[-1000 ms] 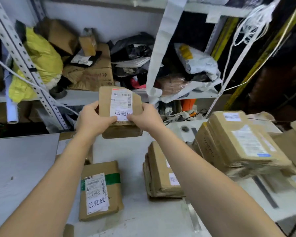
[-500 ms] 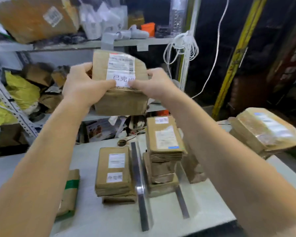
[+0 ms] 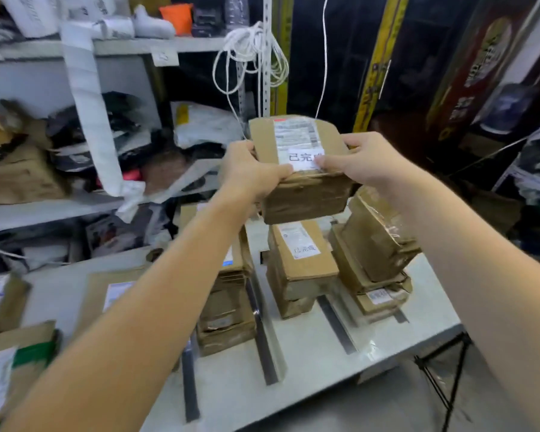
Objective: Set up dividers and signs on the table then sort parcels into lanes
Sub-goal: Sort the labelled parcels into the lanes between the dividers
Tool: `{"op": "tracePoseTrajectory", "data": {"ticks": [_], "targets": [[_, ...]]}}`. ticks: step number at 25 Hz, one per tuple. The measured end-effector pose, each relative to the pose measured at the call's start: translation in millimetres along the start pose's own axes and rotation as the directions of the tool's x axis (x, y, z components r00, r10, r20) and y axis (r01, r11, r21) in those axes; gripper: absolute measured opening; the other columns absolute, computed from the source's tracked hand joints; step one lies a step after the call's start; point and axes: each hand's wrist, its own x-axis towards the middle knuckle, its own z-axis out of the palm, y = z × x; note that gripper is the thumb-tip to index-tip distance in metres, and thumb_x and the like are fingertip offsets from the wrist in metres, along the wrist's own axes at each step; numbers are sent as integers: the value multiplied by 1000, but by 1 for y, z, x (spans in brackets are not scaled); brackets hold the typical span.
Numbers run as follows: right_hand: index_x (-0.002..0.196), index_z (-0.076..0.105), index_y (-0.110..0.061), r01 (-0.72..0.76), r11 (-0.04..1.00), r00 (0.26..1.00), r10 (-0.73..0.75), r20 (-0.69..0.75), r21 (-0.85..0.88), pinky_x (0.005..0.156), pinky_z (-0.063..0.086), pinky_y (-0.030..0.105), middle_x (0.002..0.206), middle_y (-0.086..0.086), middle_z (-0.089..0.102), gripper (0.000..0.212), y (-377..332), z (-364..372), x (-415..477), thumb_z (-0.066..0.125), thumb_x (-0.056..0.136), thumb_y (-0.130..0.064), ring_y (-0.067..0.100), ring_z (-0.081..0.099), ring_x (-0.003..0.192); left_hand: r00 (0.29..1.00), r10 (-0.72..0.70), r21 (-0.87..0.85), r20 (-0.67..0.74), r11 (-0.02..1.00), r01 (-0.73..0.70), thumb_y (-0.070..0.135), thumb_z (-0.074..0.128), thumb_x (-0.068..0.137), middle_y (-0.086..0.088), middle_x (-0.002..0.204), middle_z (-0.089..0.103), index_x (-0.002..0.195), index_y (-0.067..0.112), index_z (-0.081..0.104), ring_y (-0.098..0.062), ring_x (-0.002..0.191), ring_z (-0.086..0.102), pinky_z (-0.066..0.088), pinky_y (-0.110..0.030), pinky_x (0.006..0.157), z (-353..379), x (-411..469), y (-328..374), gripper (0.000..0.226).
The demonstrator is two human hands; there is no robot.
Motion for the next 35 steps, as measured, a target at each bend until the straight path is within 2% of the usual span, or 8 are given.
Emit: {"op": "tracePoseTrajectory", "data": {"ticks": [4,7,15,20,22,27,32,35], "targets": [[131,67,-23,-96,995,995,97,29,-14,86,60,40,106,-3,76,53,60,6,11,83,83,-38,18,72,96,994,-80,35,70,996,78,24,86,66,4,104,72,108,26,66,-19,98,68,60,-41,86,57,2,-39,47],[139,60,-20,-122,992,991,124,52,-33,80,50,30,114,-6,65,55,95,23,16,77,89,-37,16,62,102,987,-156,73,48,986,152,16,81,79,8,106,63,121,24,60,-17,101,61,56,-34,80,85,1,-62,48],[144,51,-24,-125,992,977,122,174,3,100,54,43,139,-1,62,59,162,47,41,73,92,-37,21,59,121,971,-239,113,-29,964,240,13,80,76,11,107,68,119,32,58,-15,104,65,58,-37,88,124,-6,-93,52],[141,51,-23,-119,992,969,124,214,-38,78,50,29,136,0,63,58,168,48,51,73,90,-39,18,59,108,979,-186,174,-80,965,198,20,78,82,14,115,59,143,23,48,-13,108,60,54,-32,88,132,-14,-91,68],[138,51,-21,-115,989,968,133,212,-95,71,47,27,133,1,63,57,166,47,51,72,89,-41,16,54,100,973,-210,221,-94,949,226,28,78,82,6,133,58,152,22,38,-18,120,57,52,-38,98,130,-15,-90,80],[145,47,-16,34,968,989,3,145,-251,84,47,33,142,5,59,62,149,41,48,66,94,-46,25,56,124,959,-245,300,-141,913,277,33,73,82,-4,155,46,158,20,29,-24,136,49,47,-45,107,117,-17,-70,88],[150,44,-18,309,912,948,-272,166,-269,104,46,45,147,7,54,73,91,55,49,64,90,-57,30,49,135,989,-90,389,-119,912,130,33,72,87,15,111,62,142,18,55,-17,117,58,48,-30,88,62,-31,-14,60],[147,50,-20,463,866,878,-418,235,-190,102,50,46,144,2,59,70,29,81,39,56,92,-63,27,54,132,987,12,571,-160,817,82,40,71,87,5,136,62,143,25,56,-16,125,57,48,-35,103,-17,-45,-2,60]]}}
